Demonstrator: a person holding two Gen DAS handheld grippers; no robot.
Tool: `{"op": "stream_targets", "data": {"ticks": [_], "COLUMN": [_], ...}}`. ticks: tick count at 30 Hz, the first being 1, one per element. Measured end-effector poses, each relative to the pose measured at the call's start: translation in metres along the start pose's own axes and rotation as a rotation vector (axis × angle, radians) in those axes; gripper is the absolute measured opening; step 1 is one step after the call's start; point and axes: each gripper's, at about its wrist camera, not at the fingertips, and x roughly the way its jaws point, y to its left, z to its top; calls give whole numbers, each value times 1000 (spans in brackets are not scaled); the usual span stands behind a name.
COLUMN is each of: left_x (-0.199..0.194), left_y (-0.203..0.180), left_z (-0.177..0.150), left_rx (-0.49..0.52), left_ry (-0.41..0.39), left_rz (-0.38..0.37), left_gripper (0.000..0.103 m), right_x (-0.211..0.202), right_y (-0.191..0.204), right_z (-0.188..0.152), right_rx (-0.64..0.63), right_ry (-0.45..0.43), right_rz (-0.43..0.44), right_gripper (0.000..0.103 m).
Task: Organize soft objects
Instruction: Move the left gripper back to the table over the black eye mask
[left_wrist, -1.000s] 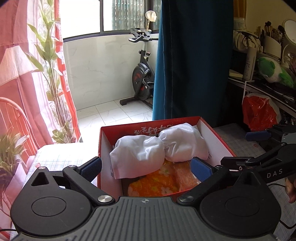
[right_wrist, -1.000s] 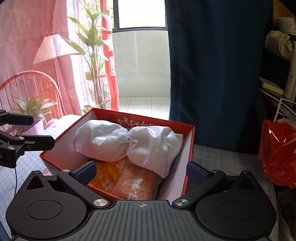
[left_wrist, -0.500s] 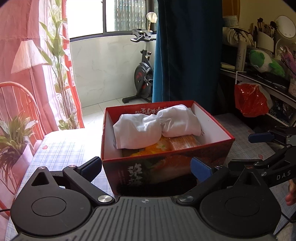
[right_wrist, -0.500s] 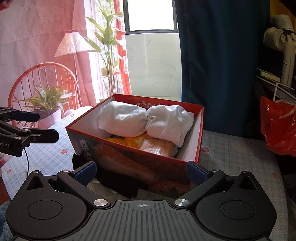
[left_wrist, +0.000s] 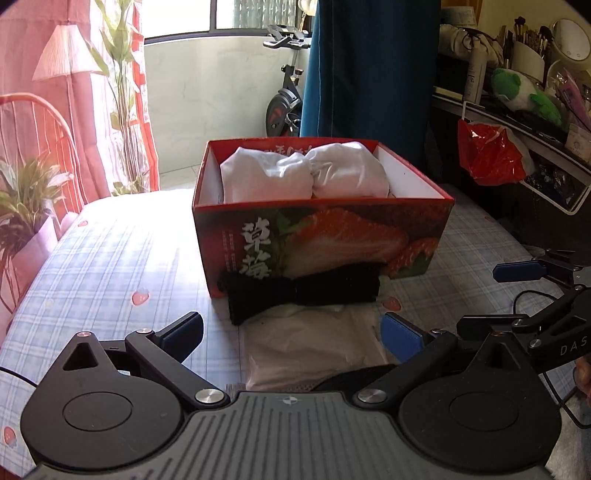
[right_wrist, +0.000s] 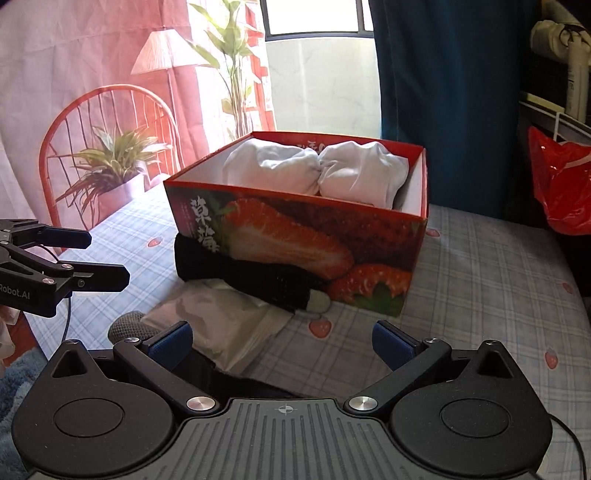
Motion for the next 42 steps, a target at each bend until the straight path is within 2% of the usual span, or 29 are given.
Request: {"op": "stream_targets", "data": {"ticks": [9,16,20,28,30,32,35,42], "left_x": [3,13,19,29,27,28,29,37], "left_y": [5,4,1,-4,-3,-2,-2,-4], "left_z": [-37,-54,-62,-67,-67,-68,-69,-73], "left_rx": [-56,-82,-89,-75,-83,-84,-83,-84], "left_ry": [71,106,117,147,147,153,155,185], "left_rz": [-19,-32,-56,-76,-80,-92,-103,-131], "left_gripper": [103,101,97,95,92,82,77,76], "right_x": [-5,5,7,9,12,14,13,14], "right_y": [6,6,5,-3,-1,3,7,4], "right_z": [-34,-54,-65,-76,-78,-79,-80,-82], "right_rx": [-36,18,61,112,104,92,77,98], "right_ry": [27,66,55,60,69,78,74,79], "right_rz": [-33,-42,-58,-51,-43,-38,-42,-28], "right_gripper": [103,102,101,100,100,100,100,100]}}
